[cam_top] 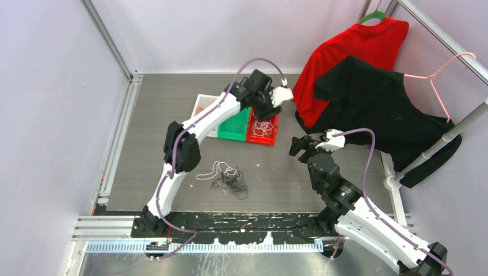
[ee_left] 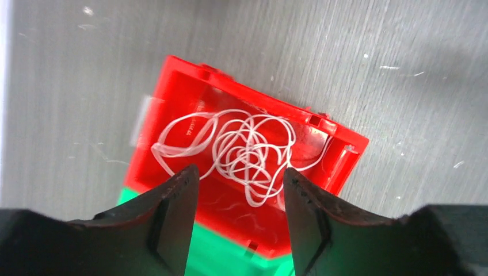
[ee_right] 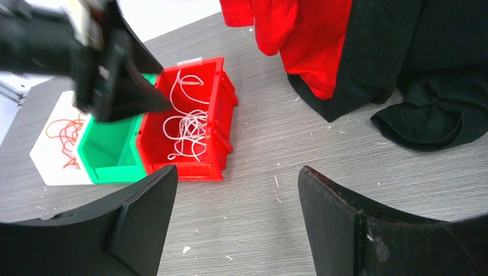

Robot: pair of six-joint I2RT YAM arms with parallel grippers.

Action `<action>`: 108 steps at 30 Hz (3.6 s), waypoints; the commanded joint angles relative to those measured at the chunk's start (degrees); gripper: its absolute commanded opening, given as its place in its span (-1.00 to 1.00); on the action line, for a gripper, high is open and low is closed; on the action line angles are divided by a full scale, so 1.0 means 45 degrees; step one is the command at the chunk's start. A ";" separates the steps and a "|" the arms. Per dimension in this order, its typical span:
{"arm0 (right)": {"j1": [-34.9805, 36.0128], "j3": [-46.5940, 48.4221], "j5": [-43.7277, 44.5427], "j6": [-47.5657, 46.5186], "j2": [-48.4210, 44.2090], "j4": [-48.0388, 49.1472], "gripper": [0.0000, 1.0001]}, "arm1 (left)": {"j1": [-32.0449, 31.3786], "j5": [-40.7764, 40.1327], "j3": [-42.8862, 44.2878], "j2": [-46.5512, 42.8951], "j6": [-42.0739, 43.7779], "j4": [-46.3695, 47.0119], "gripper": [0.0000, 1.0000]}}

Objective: Untangle the cables

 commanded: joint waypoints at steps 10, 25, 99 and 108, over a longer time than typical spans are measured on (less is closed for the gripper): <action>-0.0076 0.0728 -0.0853 -0.0396 0.1217 0.0577 0.63 | 0.1655 0.4204 0.2455 -0.2135 -0.0106 -0.6091 0.99; -0.0037 0.1811 -0.5618 -0.0411 0.6156 0.2994 0.61 | 0.4455 0.3723 -1.1730 -1.0943 0.2468 -0.5455 0.84; 0.3100 0.4758 -0.7209 -0.2839 0.8840 0.6815 0.68 | 0.1102 0.3585 -0.5682 -1.3942 -0.0301 -0.5145 -1.00; 0.2743 0.2458 -0.5501 -0.2999 0.5529 0.5244 0.81 | 0.0698 0.1611 -0.5641 -1.2197 -0.0868 -0.2447 -1.00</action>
